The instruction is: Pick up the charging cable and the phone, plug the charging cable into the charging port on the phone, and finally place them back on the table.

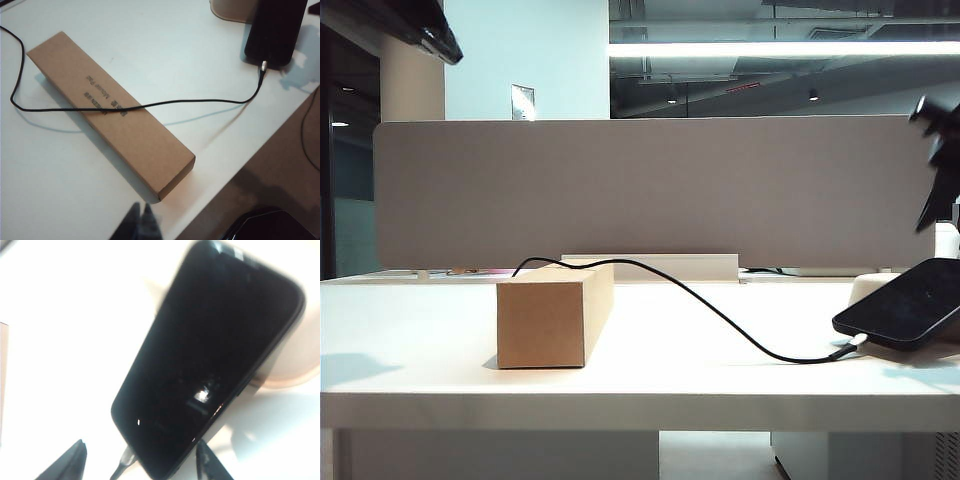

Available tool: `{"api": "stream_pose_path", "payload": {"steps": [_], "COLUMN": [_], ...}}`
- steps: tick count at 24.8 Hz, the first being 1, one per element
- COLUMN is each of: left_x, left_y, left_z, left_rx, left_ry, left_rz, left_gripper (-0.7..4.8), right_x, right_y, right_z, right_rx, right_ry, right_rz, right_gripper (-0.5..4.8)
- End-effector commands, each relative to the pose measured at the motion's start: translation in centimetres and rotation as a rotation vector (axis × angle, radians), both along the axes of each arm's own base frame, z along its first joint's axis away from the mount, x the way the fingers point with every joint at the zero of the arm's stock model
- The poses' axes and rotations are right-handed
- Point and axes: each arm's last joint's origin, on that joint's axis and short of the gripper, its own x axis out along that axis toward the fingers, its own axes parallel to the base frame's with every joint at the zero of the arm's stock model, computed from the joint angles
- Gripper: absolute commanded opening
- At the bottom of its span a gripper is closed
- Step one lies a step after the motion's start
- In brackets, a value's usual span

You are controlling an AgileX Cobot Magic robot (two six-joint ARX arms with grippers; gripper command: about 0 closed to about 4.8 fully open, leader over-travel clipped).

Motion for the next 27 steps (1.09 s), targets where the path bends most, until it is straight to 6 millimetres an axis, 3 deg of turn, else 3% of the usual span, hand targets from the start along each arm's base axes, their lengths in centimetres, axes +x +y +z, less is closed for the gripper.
{"api": "stream_pose_path", "payload": {"steps": [1,6,10,15,27], "left_x": [0.0,-0.1,-0.2,-0.2,-2.0], "left_y": [0.0,0.0,-0.1,-0.1,0.7], "left_z": [0.3,0.3,0.4,0.4,-0.1], "left_rx": [-0.013,-0.015,-0.039,-0.042,-0.041], "left_ry": [-0.022,-0.028,-0.022,-0.022,-0.016], "left_rz": [-0.009,-0.008,-0.041,-0.045,-0.043], "left_gripper": [-0.06,-0.06,-0.06,-0.06,-0.06], "right_x": [-1.6,-4.6,-7.1,-9.1,-11.3], "right_y": [-0.2,-0.7,-1.1,-1.3,-1.6], "right_z": [0.2,-0.2,-0.6,-0.8,-3.2], "right_rx": [-0.029,-0.082,-0.140,-0.261,-0.266], "right_ry": [-0.053,-0.147,-0.269,-0.366,-0.519], "right_rz": [-0.023,-0.063,-0.117,-0.055,-0.076], "right_gripper": [2.52,0.92,-0.04,-0.05,-0.05]}}
